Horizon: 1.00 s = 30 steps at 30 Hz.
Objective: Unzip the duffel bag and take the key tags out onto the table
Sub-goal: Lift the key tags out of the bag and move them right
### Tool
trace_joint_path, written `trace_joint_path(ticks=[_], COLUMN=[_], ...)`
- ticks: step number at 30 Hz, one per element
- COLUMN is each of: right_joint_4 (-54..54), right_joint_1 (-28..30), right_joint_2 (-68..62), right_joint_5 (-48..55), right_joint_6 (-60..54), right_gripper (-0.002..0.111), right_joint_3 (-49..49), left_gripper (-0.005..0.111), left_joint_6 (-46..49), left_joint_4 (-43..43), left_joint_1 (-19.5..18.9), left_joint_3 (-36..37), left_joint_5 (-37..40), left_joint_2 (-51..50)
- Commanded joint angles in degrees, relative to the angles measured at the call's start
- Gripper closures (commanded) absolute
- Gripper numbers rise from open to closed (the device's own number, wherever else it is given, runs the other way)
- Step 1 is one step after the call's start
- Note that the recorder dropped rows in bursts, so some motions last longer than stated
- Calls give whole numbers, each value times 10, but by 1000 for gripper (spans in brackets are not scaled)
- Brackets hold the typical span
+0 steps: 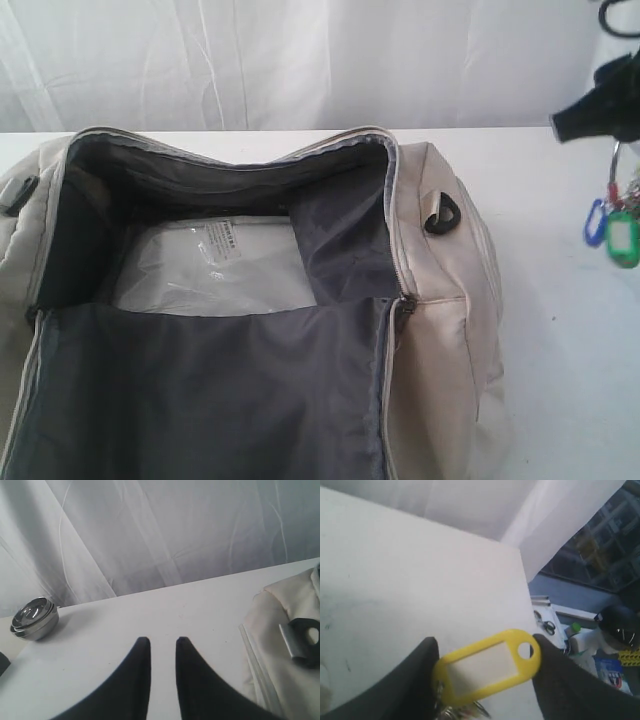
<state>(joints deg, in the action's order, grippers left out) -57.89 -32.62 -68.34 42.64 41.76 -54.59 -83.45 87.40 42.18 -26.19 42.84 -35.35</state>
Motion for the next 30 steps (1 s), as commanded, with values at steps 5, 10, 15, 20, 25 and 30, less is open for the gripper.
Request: trace_joint_path(ticks=[5, 10, 15, 20, 25, 30], right_joint_4=[44, 79, 135, 139, 140, 140], right_joint_1=[31, 31, 12, -33, -87, -96], right_joint_2=[-81, -150, -230, -293, -319, -303], right_joint_5=[-129, -264, -490, -552, -604, -488], right_joint_6=[11, 42, 50, 85, 110, 110], right_gripper=[108, 108, 108, 108, 108, 108], right_joint_3=[124, 157, 160, 141, 86, 65], left_gripper=[82, 82, 82, 82, 82, 82], left_joint_6=[-3, -3, -3, -3, -3, -1], left_joint_4=[3, 3, 3, 3, 3, 3], left_joint_1=[3, 3, 3, 3, 3, 3], left_joint_3=[4, 4, 4, 4, 4, 4], left_joint_5=[-8, -13, -13, -13, -13, -11], left_joint_2=[6, 6, 6, 6, 6, 6])
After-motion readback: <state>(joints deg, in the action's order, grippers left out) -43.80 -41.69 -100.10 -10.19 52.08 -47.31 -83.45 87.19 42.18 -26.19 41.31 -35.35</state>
